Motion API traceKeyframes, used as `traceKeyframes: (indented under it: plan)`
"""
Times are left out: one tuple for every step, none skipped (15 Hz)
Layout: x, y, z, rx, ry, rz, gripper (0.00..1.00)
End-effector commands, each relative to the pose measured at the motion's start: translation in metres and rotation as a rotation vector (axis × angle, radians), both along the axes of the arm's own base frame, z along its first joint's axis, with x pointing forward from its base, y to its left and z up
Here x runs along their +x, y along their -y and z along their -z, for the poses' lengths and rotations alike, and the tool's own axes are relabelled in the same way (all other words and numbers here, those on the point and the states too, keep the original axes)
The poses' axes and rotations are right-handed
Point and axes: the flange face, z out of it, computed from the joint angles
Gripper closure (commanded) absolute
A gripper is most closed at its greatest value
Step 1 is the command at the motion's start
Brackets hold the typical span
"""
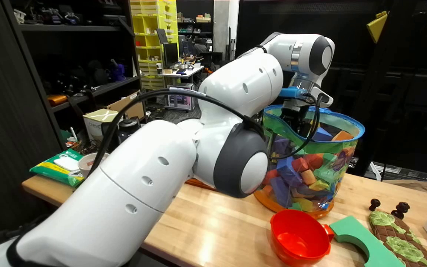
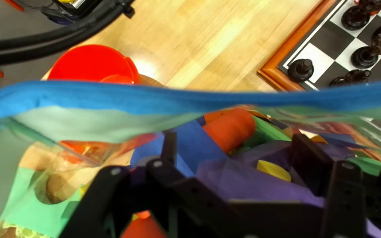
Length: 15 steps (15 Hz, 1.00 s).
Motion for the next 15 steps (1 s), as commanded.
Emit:
traceKeyframes:
  plan:
    - [-0.001, -0.0009, 0.0004, 0.0, 0.0, 0.0, 0.13]
    - [-0.001, -0.0009, 0.0004, 0.0, 0.0, 0.0, 0.13]
    - [-0.001, -0.0009, 0.0004, 0.0, 0.0, 0.0, 0.13]
    - [-0.001, -0.0009, 0.0004, 0.0, 0.0, 0.0, 0.13]
    - [-0.001, -0.0009, 0.0004, 0.0, 0.0, 0.0, 0.13]
    - [-0.001, -0.0009, 0.0004, 0.0, 0.0, 0.0, 0.13]
    - [-0.001, -0.0009, 0.0004, 0.0, 0.0, 0.0, 0.13]
    - [-0.001, -0.0009, 0.0004, 0.0, 0.0, 0.0, 0.03]
    - [-0.0002, -0.0019, 0.0009, -0.005, -0.001, -0.007, 0.03]
    - [0.0006, -0.0026, 0.0015, -0.006, 0.001, -0.02, 0.0]
    - [0.0009, -0.004, 0.002, -0.011, -0.004, -0.037, 0.0]
    - [0.0005, -0.006, 0.0024, -0.033, -0.035, -0.077, 0.0]
    - [-0.0008, -0.0071, 0.0036, -0.054, -0.068, -0.115, 0.0]
    - [-0.0018, -0.0083, 0.004, -0.081, -0.1, -0.156, 0.0]
    - [-0.0025, -0.0087, 0.0048, -0.103, -0.131, -0.192, 0.0]
